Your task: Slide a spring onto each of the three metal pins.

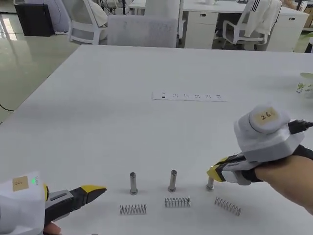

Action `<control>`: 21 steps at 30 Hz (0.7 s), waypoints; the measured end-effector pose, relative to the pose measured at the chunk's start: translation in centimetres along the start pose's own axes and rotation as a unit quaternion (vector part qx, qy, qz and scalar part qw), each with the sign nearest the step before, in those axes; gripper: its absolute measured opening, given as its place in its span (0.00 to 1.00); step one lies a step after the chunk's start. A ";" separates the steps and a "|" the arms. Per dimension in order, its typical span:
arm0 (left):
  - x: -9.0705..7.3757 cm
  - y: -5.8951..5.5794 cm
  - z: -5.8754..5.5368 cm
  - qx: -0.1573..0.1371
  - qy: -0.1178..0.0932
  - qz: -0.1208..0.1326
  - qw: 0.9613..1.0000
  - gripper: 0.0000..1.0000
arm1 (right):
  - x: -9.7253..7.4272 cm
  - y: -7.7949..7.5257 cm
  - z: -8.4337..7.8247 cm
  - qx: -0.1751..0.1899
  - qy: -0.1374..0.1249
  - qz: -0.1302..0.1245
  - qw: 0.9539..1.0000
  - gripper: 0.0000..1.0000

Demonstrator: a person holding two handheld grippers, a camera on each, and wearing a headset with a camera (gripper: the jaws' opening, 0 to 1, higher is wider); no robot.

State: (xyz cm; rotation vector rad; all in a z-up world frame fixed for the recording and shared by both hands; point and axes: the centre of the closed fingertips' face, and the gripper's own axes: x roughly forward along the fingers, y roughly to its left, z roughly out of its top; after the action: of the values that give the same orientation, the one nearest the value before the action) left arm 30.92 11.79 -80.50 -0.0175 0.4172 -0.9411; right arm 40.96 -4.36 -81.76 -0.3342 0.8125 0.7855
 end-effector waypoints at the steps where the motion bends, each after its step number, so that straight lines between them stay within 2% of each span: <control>1: 0.0 0.0 0.0 0.000 0.000 0.000 1.000 0.73 | 0.0 0.0 -0.1 0.000 0.000 0.000 1.000 0.05; 4: 0.0 0.0 0.0 0.000 0.000 0.001 1.000 0.73 | 0.1 0.0 -0.5 -0.002 0.002 -0.001 1.000 0.05; 21: 0.0 0.1 -0.1 0.002 0.000 0.000 1.000 0.73 | -0.3 0.5 -0.6 -0.016 -0.002 -0.003 1.000 0.05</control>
State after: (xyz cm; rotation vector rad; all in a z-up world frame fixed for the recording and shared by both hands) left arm 30.97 11.84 -80.58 -0.0143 0.4161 -0.9410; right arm 40.15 -4.48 -81.95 -0.3636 0.7948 0.7953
